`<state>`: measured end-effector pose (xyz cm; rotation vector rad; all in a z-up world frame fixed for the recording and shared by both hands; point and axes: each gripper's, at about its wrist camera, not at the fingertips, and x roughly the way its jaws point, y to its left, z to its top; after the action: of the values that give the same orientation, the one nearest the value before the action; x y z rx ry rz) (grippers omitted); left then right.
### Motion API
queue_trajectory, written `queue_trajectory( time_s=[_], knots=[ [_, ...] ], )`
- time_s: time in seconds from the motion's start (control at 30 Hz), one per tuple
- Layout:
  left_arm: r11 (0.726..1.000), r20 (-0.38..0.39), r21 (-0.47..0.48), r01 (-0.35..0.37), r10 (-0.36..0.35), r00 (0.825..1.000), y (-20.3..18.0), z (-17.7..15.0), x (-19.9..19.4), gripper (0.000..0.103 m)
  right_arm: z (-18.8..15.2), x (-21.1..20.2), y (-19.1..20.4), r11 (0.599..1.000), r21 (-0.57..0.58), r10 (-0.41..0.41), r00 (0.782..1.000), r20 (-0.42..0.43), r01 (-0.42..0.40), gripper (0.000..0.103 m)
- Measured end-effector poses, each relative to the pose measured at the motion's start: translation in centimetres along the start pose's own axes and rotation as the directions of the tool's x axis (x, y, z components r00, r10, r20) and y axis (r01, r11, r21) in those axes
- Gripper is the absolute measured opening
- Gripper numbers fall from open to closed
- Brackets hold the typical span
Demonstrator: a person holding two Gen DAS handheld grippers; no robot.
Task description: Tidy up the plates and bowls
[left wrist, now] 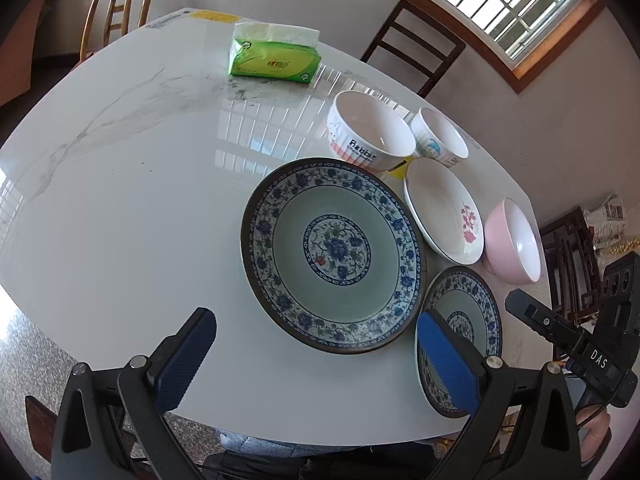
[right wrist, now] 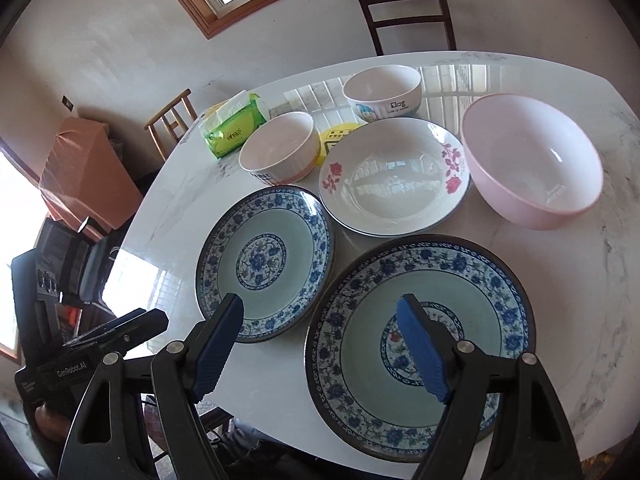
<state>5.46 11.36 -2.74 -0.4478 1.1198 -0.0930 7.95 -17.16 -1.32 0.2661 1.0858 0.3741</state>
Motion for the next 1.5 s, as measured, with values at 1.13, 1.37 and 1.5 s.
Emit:
queue_trajectory(
  time_s=[1.13, 1.37, 1.5],
  knots=[
    [0.987, -0.120, -0.126, 0.101, -0.116, 0.986, 5.7, 6.2, 6.3, 0.065, 5.2, 12.5, -2.7, 0.986, 0.120, 0.142, 0.954, -0.266, -0.113, 0.034],
    [0.985, -0.150, -0.140, 0.098, -0.119, 0.981, 6.7, 6.1, 7.6, 0.049, 5.4, 13.2, -2.8, 0.985, 0.120, 0.150, 0.950, -0.275, -0.120, 0.031],
    [0.985, -0.157, -0.138, 0.100, -0.121, 0.980, 7.1, 6.1, 7.9, 0.038, 5.5, 13.6, -2.6, 0.984, 0.123, 0.157, 0.949, -0.275, -0.128, 0.030]
  ],
)
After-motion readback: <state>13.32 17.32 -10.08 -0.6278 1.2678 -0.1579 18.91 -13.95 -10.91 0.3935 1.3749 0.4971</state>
